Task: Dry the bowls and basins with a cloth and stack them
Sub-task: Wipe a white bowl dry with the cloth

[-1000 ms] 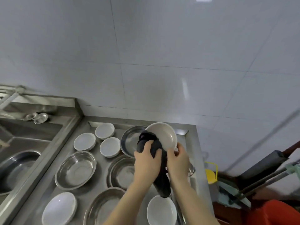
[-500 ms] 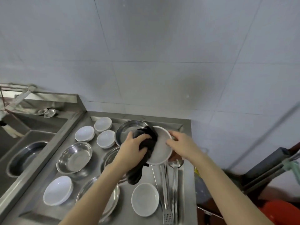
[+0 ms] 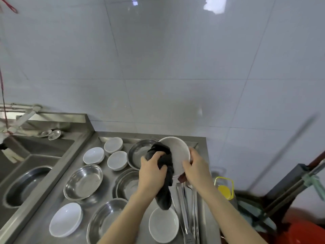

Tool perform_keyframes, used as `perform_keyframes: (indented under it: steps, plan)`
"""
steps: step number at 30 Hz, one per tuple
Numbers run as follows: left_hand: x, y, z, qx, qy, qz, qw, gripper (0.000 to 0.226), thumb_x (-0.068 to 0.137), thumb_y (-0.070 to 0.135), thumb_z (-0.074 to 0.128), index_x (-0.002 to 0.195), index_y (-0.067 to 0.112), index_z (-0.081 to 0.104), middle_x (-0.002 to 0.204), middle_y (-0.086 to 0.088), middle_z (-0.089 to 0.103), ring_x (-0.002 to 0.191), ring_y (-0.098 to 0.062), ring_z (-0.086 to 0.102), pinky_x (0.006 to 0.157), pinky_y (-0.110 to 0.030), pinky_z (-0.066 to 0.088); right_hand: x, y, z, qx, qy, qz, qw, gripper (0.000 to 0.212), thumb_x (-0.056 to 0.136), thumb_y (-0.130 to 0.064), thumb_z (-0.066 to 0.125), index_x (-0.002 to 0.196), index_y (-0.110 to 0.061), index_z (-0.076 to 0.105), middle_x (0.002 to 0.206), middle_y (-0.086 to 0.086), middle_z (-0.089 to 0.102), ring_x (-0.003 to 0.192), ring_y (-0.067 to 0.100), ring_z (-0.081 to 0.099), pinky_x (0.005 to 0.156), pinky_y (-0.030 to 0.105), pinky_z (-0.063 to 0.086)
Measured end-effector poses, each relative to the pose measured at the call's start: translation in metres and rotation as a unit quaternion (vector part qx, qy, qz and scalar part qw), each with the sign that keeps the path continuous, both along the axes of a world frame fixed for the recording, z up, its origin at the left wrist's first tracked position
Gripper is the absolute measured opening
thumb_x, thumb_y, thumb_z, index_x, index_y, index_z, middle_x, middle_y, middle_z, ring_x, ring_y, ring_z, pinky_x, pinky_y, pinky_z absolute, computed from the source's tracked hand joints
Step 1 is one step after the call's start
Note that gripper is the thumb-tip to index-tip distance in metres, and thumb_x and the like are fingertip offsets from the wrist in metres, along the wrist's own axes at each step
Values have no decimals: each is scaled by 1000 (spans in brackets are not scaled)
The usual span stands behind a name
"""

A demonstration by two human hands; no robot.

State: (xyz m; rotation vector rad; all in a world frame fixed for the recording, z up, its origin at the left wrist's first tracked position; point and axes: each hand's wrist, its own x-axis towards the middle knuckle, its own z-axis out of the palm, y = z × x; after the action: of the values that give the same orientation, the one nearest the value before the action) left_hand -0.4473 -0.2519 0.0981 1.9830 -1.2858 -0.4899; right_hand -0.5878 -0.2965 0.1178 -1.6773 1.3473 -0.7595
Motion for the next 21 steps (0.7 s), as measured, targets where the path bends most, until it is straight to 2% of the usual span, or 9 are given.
perform_keyframes:
  steps: [1,3,5,8,11,13,16,18,21]
  plan:
    - [10,1,9,9,-56,-54,997,43,87,15,56,126,35,57,124,-5,43,93,-24,53,90,-23,38,-5,-3,7,5,23,35,999,38,93,-3,46,121,-26,56,76,0,65,47,5,64,45,20,50]
    - [29,0,23,53,-170,-178,968,45,87,17,56,126,38,57,121,-1,39,99,-28,57,92,-26,42,-15,-10,20,7,88,122,989,46,88,-1,47,117,-34,59,80,5,72,56,15,70,56,35,59]
    - [38,-1,31,55,-206,-219,952,43,87,19,56,124,41,57,117,1,38,97,-30,57,89,-31,45,-20,-14,30,0,106,145,984,49,85,-1,47,116,-36,61,76,5,73,57,21,71,61,40,60]
    - [21,-2,35,-41,-148,-98,983,42,90,19,55,127,39,55,122,-3,42,93,-34,58,85,-32,46,-11,-8,36,-36,31,42,998,46,90,-1,47,120,-33,62,70,-5,66,45,4,63,48,18,52]
    - [-14,3,29,-48,2,34,998,43,94,22,52,134,36,49,127,-6,44,88,-24,48,83,-27,36,6,5,26,-48,-69,-79,993,47,91,-3,45,123,-34,60,81,-3,67,55,11,66,61,33,59]
    - [-29,6,21,-40,103,56,992,44,94,23,52,137,34,47,128,-9,46,87,-16,40,84,-26,34,12,12,17,-65,-50,-116,990,49,92,-5,45,130,-32,57,90,-2,66,61,2,59,63,25,52]
    - [-27,8,17,-19,89,18,996,43,92,19,53,133,34,50,127,-9,46,90,-17,40,86,-25,33,5,18,17,-30,-61,-91,993,46,93,-2,44,128,-29,56,80,2,64,44,3,59,45,12,43]
    - [-12,6,19,9,15,-30,999,45,89,18,55,130,36,53,128,-8,42,101,-26,51,92,-29,39,-9,14,25,37,-68,-38,996,48,92,1,41,128,-28,55,83,10,67,42,17,66,44,25,53]
    - [15,1,25,42,-95,-172,980,47,84,19,58,124,43,58,128,-1,41,110,-27,54,102,-29,39,-29,-6,43,99,23,92,990,54,85,3,39,123,-28,60,89,19,69,52,40,69,54,54,59]
